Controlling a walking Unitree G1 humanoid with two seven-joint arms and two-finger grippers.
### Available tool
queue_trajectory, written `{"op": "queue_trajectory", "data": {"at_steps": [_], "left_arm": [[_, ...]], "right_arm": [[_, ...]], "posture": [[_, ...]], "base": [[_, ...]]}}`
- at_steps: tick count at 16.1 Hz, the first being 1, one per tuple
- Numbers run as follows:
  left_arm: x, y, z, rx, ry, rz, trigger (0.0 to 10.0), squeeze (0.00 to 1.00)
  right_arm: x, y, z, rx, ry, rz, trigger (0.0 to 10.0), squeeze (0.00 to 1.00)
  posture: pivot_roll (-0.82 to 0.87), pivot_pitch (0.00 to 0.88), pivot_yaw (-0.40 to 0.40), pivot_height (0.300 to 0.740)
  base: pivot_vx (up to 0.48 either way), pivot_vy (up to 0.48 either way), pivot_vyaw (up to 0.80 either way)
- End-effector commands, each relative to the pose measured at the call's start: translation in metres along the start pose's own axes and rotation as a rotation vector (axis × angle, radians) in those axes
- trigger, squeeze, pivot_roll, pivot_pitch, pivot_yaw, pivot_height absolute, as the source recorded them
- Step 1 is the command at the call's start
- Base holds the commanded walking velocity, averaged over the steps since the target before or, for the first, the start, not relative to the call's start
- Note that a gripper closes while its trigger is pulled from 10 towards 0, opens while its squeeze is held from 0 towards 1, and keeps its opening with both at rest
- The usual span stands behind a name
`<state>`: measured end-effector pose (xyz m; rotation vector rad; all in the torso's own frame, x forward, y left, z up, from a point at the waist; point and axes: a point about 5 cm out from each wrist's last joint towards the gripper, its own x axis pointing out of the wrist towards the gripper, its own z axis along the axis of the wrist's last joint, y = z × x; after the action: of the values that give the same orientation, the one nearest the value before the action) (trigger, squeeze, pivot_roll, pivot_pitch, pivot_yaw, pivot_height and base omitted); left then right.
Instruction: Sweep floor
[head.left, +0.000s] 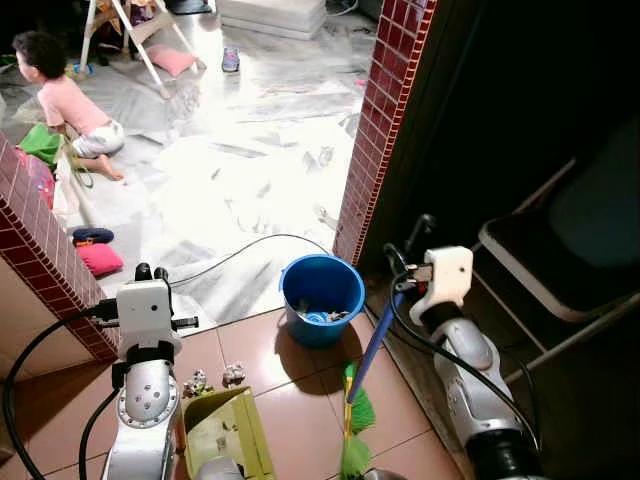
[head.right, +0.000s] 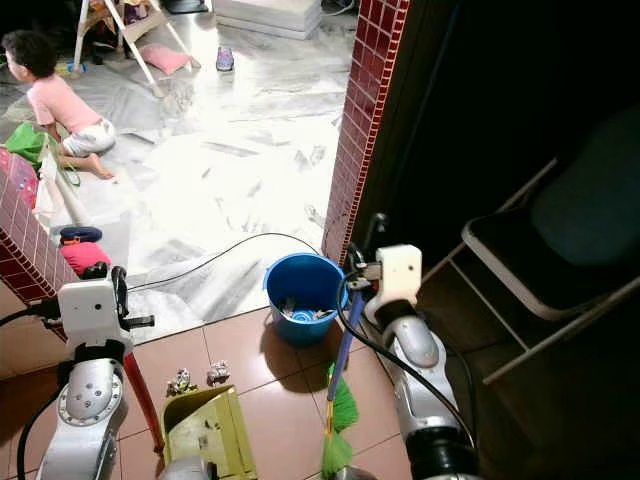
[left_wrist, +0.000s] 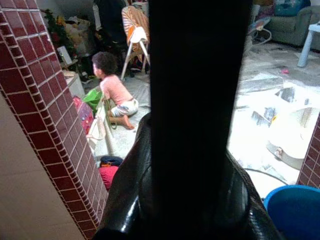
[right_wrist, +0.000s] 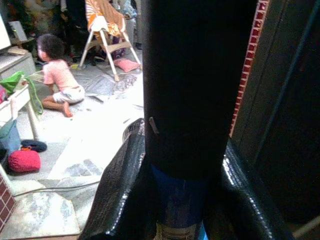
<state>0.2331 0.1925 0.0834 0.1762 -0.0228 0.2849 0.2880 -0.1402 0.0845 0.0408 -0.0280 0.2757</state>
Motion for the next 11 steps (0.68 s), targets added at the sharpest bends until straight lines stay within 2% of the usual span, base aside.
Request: {"op": "queue_trajectory", "data": {"at_steps": [1,6,11], "left_arm": [[-0.001,0.000,-0.001,-0.013,0.020,0.014,10.0,0.00],[0.009,-0.014,0.007,-0.013,0.000,-0.061,10.0,0.00],[0.015,-0.020,0.019,-0.041,-0.027,-0.071,10.0,0.00]], "right_arm": [[0.007,0.003,0.007,-0.004,-0.017,0.020,10.0,0.00],[0.012,0.001,0.011,0.003,-0.039,0.010,10.0,0.00],[0.018,0.001,0.014,-0.010,-0.056,0.014,10.0,0.00]], "posture": [[0.04,0.000,-0.066,0.740],[0.01,0.000,-0.024,0.740],[0.01,0.000,-0.011,0.740]], "base": [[0.000,0.000,0.80],[0.000,0.000,0.80],[0.000,0.000,0.80]]}}
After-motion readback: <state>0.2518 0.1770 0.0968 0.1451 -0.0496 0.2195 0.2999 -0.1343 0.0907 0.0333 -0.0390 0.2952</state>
